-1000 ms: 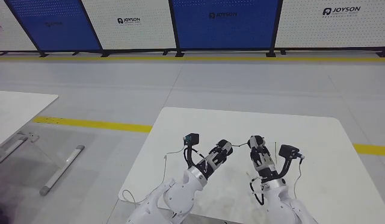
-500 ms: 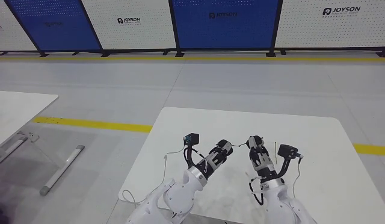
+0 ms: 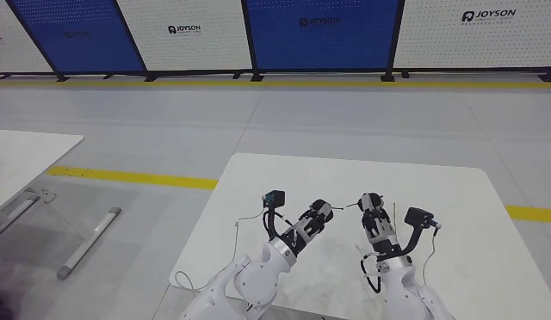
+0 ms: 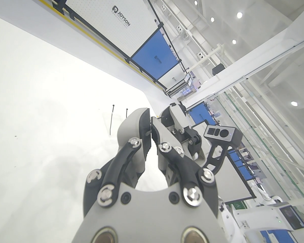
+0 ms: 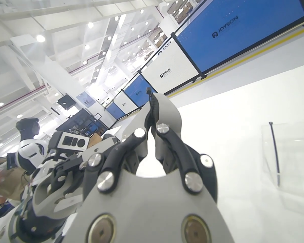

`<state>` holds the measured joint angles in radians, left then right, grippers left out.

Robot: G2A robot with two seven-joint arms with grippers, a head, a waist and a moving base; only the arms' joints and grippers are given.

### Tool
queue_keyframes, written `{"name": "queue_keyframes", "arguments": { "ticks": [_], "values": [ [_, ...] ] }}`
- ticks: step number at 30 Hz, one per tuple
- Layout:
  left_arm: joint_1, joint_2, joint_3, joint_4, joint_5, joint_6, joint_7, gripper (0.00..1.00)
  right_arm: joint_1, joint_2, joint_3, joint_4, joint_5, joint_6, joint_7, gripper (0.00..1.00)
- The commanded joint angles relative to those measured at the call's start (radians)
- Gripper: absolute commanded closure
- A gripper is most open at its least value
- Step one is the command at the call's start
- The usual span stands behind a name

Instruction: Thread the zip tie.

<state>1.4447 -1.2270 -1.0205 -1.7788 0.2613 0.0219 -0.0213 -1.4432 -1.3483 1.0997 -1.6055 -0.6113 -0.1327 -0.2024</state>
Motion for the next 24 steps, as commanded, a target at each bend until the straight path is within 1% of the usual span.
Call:
{"name": "queue_keyframes", "arguments": {
  "ticks": [1, 3, 5, 10, 15, 24],
  "values": [
    [0.000, 0.000, 0.000, 0.000, 0.000, 0.000, 0.000, 1.00, -0.003, 0.000, 0.005, -0.004, 0.000, -0.004, 0.008, 1.00],
    [0.000, 0.000, 0.000, 0.000, 0.000, 0.000, 0.000, 1.00, -0.005, 0.000, 0.003, -0.006, -0.010, -0.004, 0.016, 1.00],
    [0.000, 0.000, 0.000, 0.000, 0.000, 0.000, 0.000, 1.00, -0.003, -0.001, 0.000, -0.004, -0.029, 0.008, 0.014, 1.00],
    [0.000, 0.000, 0.000, 0.000, 0.000, 0.000, 0.000, 1.00, 0.010, -0.007, -0.014, 0.006, -0.028, 0.009, 0.028, 1.00],
    [0.000, 0.000, 0.000, 0.000, 0.000, 0.000, 0.000, 1.00, 0.013, -0.009, -0.014, 0.009, -0.033, 0.008, 0.038, 1.00],
    [0.000, 0.000, 0.000, 0.000, 0.000, 0.000, 0.000, 1.00, -0.015, -0.007, 0.016, -0.020, -0.046, -0.001, 0.025, 1.00]
  ]
}}
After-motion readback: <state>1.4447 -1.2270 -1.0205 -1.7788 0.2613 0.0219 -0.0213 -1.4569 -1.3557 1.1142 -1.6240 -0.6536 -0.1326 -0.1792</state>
